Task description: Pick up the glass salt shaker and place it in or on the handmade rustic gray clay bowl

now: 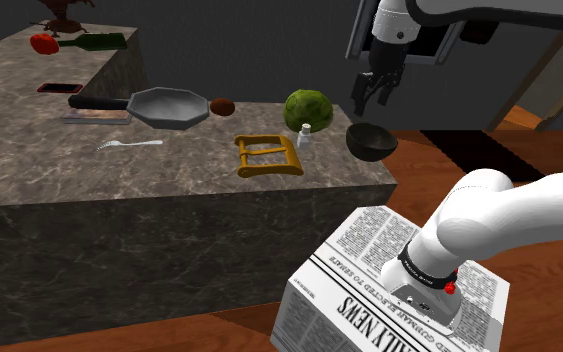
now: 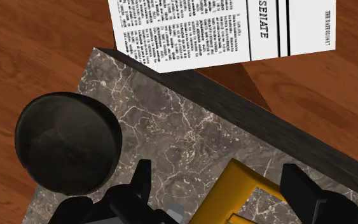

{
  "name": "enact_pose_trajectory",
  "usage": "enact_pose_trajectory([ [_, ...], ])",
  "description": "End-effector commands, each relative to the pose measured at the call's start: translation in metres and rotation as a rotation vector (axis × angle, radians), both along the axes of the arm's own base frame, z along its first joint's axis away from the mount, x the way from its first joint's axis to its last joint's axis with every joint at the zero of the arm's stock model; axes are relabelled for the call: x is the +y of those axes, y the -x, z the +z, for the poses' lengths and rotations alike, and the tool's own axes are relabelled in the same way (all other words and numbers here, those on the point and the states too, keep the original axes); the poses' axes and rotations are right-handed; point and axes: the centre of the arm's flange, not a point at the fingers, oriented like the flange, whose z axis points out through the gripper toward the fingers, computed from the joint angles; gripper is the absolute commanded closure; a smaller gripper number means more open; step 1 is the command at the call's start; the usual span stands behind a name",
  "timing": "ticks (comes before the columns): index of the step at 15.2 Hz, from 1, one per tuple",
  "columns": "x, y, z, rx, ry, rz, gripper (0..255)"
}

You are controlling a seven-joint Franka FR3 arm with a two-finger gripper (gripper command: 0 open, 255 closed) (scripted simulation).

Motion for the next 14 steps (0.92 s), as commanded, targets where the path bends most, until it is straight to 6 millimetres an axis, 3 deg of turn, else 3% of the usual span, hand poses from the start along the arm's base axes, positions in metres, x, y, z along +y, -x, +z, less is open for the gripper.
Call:
enact_pose_trajectory([
  [1,0.0,0.0,0.0,0.0,0.0,0.0,0],
  [14,-0.052,-0.148,-0.088,0.054,-0.01,-0.086,0],
])
